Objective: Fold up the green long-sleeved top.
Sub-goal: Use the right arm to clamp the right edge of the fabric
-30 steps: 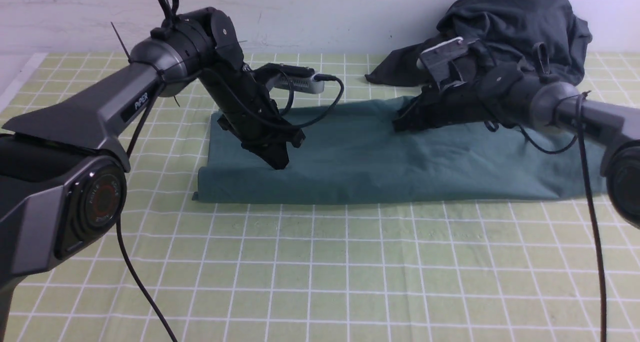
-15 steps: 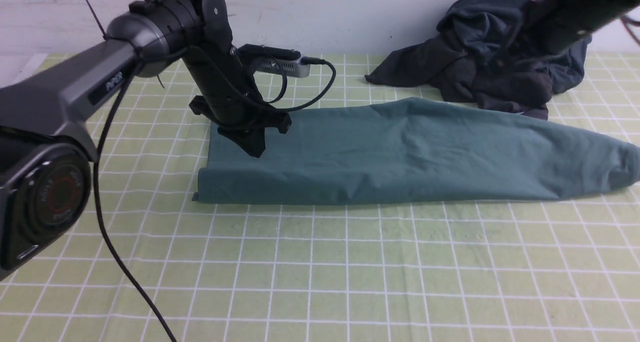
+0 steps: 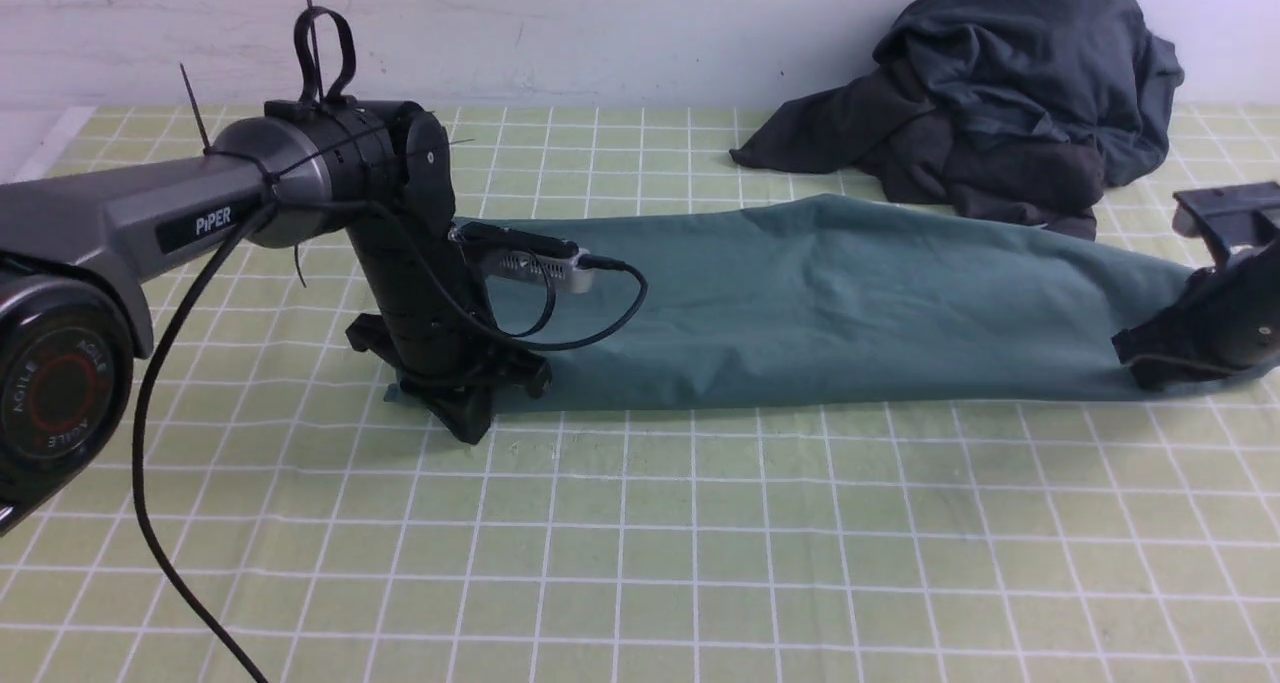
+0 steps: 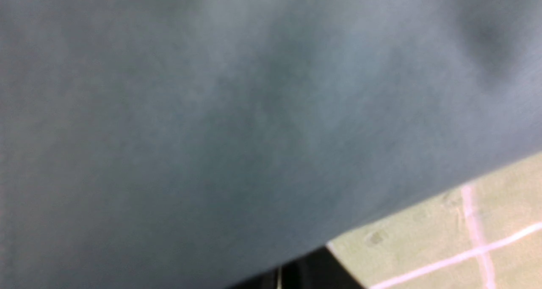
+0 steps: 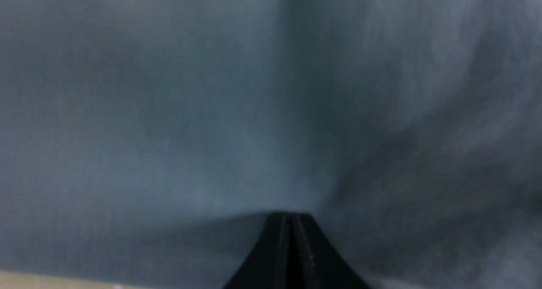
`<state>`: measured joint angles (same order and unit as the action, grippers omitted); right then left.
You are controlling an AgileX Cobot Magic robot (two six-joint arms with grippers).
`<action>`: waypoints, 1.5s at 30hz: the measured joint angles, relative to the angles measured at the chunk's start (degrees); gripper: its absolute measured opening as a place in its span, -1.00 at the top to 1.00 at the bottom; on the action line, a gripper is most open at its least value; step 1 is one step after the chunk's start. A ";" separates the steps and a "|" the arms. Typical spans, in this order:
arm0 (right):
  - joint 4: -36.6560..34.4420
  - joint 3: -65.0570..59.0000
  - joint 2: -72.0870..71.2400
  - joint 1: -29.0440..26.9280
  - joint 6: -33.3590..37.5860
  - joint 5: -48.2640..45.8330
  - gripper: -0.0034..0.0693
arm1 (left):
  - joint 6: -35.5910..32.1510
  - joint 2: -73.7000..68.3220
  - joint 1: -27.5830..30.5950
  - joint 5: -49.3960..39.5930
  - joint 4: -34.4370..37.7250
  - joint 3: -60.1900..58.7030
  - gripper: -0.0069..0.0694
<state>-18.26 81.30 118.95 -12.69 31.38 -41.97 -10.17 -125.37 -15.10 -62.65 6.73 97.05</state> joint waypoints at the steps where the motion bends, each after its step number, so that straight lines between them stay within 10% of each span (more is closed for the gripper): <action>1: 0.16 0.53 -0.14 -0.44 -0.48 -0.25 0.92 | 0.44 0.34 0.00 -0.05 -0.78 -0.12 0.83; 17: -1.57 11.06 3.49 -5.41 -9.77 -1.04 0.84 | 3.37 5.02 -0.06 14.38 5.62 -0.61 0.83; 37: 7.74 16.17 3.78 -5.55 -18.51 -6.55 -0.43 | 4.18 29.18 -0.23 10.26 -8.24 -12.08 0.83; 45: 10.99 16.65 9.77 -5.70 -23.96 -5.74 -0.50 | 4.25 46.60 -0.23 16.85 -8.36 -31.82 0.83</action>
<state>-7.26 97.95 128.72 -18.38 7.43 -47.70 -5.92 -78.77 -15.33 -45.80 -1.63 65.23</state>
